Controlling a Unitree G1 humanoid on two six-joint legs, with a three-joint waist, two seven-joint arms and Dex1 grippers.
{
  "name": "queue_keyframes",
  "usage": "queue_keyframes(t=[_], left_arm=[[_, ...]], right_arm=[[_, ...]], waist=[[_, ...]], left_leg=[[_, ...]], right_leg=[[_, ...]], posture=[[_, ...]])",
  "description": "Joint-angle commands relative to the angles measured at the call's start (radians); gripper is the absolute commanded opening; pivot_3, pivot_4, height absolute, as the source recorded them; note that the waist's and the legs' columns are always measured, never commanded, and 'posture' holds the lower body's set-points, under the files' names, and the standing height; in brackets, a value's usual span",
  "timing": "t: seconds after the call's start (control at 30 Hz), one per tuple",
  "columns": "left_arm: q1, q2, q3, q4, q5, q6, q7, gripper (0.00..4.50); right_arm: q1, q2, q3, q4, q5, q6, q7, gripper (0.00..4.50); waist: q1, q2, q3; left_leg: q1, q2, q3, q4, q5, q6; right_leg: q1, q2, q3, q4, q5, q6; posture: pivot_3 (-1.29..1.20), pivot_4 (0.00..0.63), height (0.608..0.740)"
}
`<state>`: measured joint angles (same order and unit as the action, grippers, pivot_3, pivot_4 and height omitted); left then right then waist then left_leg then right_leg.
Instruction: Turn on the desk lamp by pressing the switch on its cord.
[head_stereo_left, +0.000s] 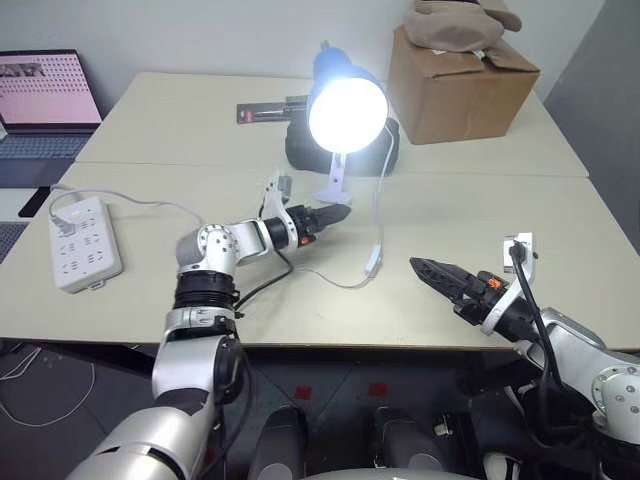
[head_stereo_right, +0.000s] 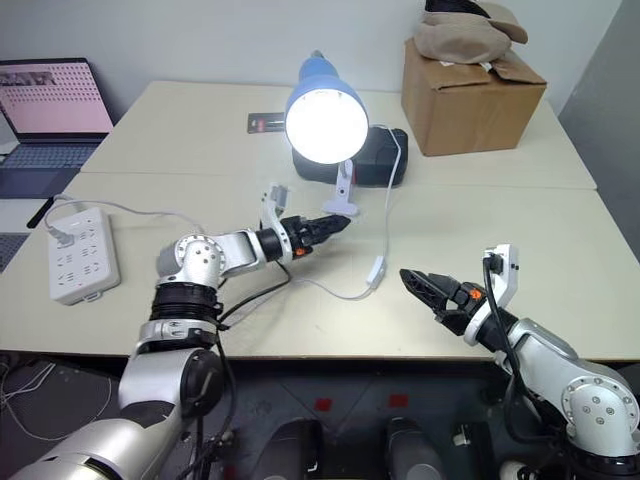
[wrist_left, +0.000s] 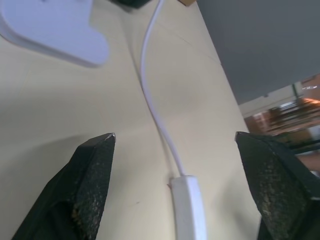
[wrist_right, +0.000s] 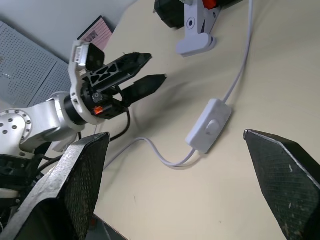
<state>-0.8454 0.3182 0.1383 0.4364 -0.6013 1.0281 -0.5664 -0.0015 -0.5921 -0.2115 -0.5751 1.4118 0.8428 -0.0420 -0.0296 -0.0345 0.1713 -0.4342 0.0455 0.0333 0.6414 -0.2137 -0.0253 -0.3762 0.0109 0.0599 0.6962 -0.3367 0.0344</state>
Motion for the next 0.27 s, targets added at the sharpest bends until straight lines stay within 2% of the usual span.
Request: queue_keyframes(t=[0.03, 0.13, 0.27], left_arm=[[0.060, 0.206, -0.134, -0.196, 0.095, -0.084, -0.172, 4.42], [0.114, 0.342, -0.168, -0.261, 0.107, -0.143, -0.321, 4.42], [0.166, 0.484, -0.174, -0.251, 0.132, -0.223, -0.476, 4.42]], right_arm=[[0.049, -0.111, -0.037, -0.093, -0.093, 0.007, 0.101, 4.50], [0.105, -0.192, -0.051, -0.122, -0.165, 0.001, 0.193, 4.50], [0.164, -0.235, -0.058, -0.115, -0.267, -0.028, 0.283, 4.50]], waist=[[-0.004, 0.000, 0.000], [-0.001, 0.000, 0.000], [0.001, 0.000, 0.001]], left_leg=[[0.000, 0.000, 0.001, -0.001, 0.000, 0.000], [0.001, 0.002, 0.001, -0.004, 0.000, -0.001], [0.001, 0.001, 0.000, -0.005, 0.000, 0.000]], right_leg=[[0.000, 0.000, 0.001, 0.000, 0.001, -0.002], [-0.001, -0.002, 0.000, -0.001, 0.001, -0.002], [-0.001, -0.004, -0.001, -0.002, 0.001, -0.002]], posture=[[0.00, 0.150, 0.740], [0.00, 0.150, 0.740], [0.00, 0.150, 0.740]])
